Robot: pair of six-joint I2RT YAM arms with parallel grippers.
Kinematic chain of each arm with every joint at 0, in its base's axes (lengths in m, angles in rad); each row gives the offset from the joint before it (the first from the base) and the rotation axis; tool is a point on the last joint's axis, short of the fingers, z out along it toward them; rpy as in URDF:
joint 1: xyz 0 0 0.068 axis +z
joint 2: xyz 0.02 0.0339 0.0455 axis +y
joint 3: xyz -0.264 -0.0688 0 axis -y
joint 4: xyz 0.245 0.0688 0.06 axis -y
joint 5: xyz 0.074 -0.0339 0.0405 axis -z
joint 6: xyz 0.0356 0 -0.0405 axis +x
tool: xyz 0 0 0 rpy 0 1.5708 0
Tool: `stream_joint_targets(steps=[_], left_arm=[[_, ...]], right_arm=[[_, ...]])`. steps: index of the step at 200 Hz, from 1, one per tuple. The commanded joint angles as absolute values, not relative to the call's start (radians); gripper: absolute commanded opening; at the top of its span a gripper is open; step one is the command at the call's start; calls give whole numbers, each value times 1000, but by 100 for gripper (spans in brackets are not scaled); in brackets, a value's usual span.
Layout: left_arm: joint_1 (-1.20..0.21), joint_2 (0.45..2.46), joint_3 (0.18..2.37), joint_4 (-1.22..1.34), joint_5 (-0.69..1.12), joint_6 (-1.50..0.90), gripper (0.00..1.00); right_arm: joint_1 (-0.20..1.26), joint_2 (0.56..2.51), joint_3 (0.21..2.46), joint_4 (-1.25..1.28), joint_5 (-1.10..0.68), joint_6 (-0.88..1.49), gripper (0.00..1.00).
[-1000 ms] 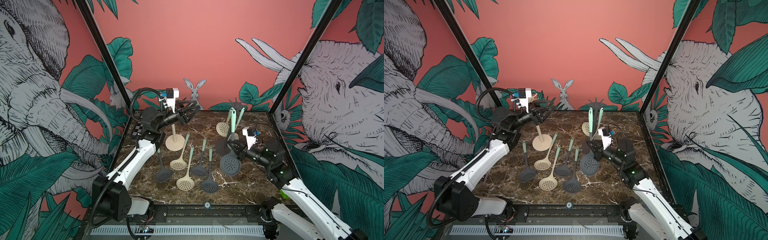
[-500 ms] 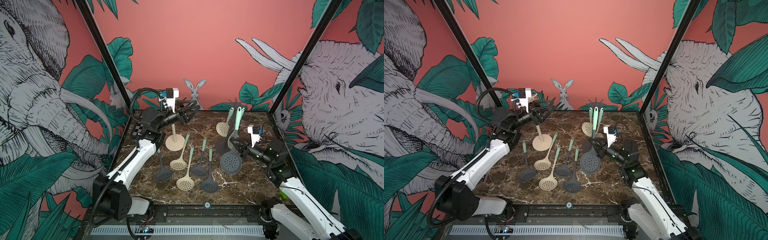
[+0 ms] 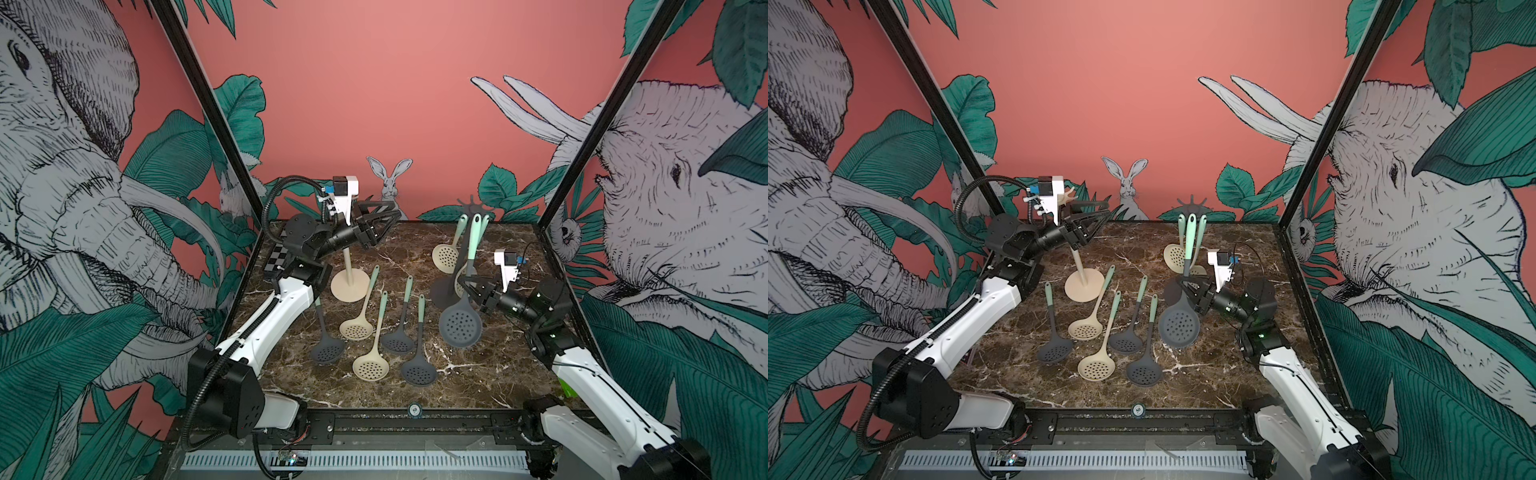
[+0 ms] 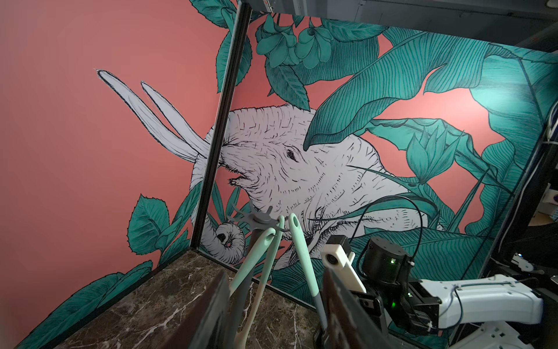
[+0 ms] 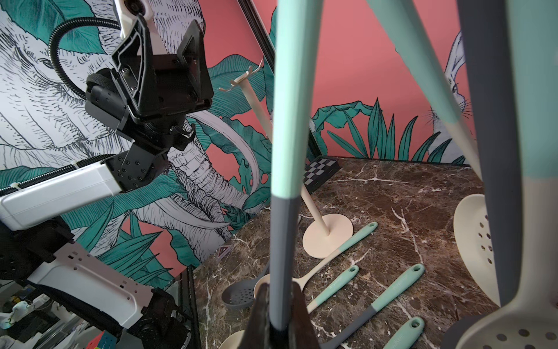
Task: Hang the skimmer on the kitchen utensil rack
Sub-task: Hang the skimmer on the rack.
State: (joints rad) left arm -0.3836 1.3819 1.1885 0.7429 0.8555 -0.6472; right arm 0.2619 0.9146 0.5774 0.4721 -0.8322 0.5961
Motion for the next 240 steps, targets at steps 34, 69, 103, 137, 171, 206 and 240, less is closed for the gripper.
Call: stream_joint_targets(steps=[34,69,103,137,171,206,240], left_arm=[[-384,1379,1186,786,872,-664,52],[-384,1382,1187,788,875,-668,52],[-384,1382,1186,788,876,-668,52],[-384,1380,1183,789,877,-670,52],[-385,1376,1178,787,879,-670,52],[-384,1371,1171,788,878,-664,52],[-384,1367,1169,787,879,-661,52]], right_arm=[[245,922,557,598,-864,658,0],[243,922,545,603,-872,671,0],[242,927,534,611,-881,678,0],[241,959,526,649,-911,697,0],[242,989,526,665,-932,709,0],[240,1010,526,694,-956,714,0],[239,1039,516,735,-980,744,0]])
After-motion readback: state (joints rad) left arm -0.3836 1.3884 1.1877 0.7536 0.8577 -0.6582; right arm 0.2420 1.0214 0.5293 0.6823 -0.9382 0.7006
